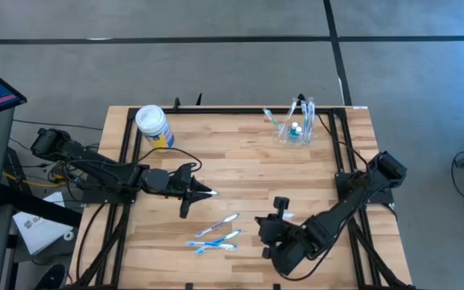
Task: Pick & Place toothbrushing station
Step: Put the orange toothbrush into the right transparent organizer
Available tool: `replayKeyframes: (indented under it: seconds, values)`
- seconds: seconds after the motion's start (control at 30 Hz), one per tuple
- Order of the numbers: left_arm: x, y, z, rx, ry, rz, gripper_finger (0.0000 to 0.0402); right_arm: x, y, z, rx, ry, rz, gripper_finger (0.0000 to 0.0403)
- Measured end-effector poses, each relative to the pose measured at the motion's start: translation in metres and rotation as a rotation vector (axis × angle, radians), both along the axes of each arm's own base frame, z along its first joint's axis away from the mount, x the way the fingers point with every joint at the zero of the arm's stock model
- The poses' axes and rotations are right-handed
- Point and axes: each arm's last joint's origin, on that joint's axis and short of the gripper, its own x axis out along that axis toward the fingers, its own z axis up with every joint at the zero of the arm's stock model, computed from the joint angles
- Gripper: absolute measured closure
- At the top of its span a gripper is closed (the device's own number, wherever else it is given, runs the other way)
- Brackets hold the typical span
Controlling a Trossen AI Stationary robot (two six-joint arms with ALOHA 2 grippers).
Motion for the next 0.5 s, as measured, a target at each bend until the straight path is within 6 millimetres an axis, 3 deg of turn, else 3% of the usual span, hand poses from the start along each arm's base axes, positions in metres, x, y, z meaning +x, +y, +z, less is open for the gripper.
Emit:
replayKeyframes:
  seconds: [0.5]
  values:
    - [0.0, 0.0, 0.0, 0.0, 0.001, 0.0, 0.0317, 0.038, -0.022, 0.011, -0.04, -0.062, 0.094, 0.0403]
